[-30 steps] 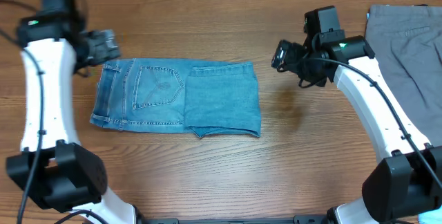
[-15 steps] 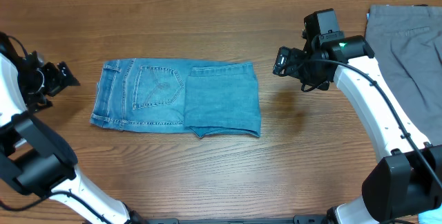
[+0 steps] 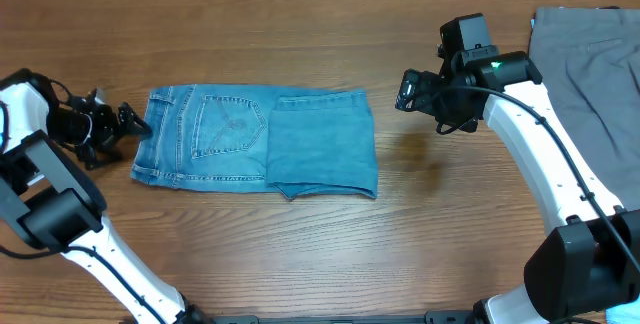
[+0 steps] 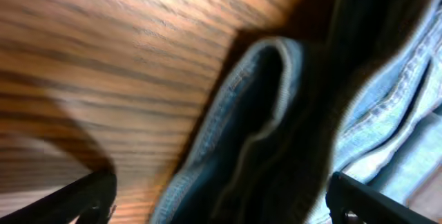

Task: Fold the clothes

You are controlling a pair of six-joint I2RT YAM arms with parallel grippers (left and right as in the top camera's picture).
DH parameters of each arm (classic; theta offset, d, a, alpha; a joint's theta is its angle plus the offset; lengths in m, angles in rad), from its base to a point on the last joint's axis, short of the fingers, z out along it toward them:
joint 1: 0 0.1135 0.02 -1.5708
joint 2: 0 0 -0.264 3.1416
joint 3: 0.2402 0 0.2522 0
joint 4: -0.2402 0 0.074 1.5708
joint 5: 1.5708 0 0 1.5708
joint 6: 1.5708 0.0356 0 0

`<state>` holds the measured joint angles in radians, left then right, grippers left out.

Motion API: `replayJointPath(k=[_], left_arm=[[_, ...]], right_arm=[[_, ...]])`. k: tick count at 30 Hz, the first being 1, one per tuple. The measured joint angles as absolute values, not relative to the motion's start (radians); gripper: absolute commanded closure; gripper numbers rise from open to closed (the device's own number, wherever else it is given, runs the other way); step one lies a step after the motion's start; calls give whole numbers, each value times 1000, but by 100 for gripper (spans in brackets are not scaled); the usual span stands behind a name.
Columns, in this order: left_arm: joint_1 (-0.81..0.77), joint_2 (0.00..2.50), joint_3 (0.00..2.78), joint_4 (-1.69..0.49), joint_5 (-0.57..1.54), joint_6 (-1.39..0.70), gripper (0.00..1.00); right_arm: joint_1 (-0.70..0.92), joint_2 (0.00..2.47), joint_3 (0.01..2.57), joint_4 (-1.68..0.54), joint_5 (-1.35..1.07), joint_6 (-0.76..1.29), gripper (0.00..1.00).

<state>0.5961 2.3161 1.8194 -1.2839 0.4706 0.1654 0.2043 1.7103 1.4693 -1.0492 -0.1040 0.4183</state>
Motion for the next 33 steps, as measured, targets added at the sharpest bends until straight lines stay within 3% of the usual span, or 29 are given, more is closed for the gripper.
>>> replayJointPath(k=[11,15,19,20,33], left_arm=[[517,2322,1819,-1302,508,221,2],[459,2322,1819,-1296,479,232,33],[416,2327,1819,-1285,414,212,87],[410,2328,1819,-1286,400,202,96],[405,2329,1931,-1410,234,-6,96]], right_arm=[[204,1710,1469,-1031,-104,418,0],[204,1710,1469,-1033,-104,418,0],[204,1710,1469,-1032,-104,418,0],[204,1710,1469,-1033,-104,418,1],[207,1711,1328,-911,-187,418,7]])
